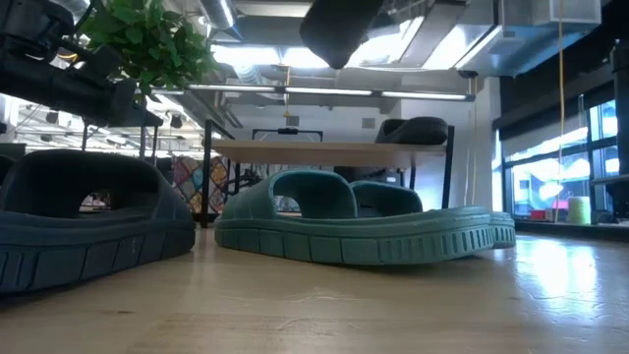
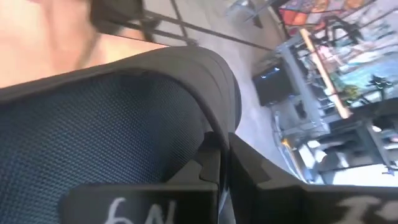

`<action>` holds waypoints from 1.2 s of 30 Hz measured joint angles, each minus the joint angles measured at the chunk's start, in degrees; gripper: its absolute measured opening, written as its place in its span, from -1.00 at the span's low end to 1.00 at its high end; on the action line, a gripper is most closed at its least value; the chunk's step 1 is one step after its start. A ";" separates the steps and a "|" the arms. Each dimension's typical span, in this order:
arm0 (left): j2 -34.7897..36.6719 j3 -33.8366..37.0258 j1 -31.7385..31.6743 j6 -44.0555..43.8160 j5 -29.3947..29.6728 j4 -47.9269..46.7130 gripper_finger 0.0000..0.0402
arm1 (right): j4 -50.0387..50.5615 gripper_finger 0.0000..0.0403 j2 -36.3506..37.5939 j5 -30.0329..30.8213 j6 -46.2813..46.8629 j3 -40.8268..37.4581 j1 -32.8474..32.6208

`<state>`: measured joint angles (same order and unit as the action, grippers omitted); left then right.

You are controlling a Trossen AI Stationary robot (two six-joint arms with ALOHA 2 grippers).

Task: Pick and place slides into the shelf
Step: Put the black slide on the shelf

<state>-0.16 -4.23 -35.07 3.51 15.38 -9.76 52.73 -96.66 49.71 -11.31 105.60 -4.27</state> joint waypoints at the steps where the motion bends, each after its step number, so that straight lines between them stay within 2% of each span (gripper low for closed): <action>1: 0.01 0.00 0.00 -0.02 0.00 0.00 -1.00 | -0.58 -0.94 -0.09 0.01 -1.22 -0.02 1.54; 7: 0.00 0.00 -0.02 -0.03 0.00 0.00 -1.00 | 0.04 -0.94 -3.49 0.42 -4.06 -0.02 10.19; 13: 0.01 0.00 0.00 -0.04 0.00 0.00 -1.00 | -0.14 -0.94 -9.13 0.28 -6.67 -0.02 14.81; 22: -0.01 0.02 0.00 -0.11 0.00 0.00 -1.00 | 0.10 -0.94 -15.93 0.18 -11.49 -0.07 16.55; 26: 0.01 0.00 0.00 -0.11 0.00 0.00 -1.00 | 0.14 -0.94 -15.87 0.52 -11.42 -0.07 16.78; 31: 0.01 0.00 0.00 -0.11 0.00 0.00 -1.00 | 2.65 -0.94 -15.32 4.54 -10.99 -0.07 16.72; 36: 0.01 0.00 0.00 -0.11 0.00 -0.02 -1.00 | 4.96 -0.94 -15.32 4.59 -10.15 -0.07 16.44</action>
<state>-0.14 -4.23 -35.07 3.40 15.38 -9.78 57.69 -111.98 54.30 -21.45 105.54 12.16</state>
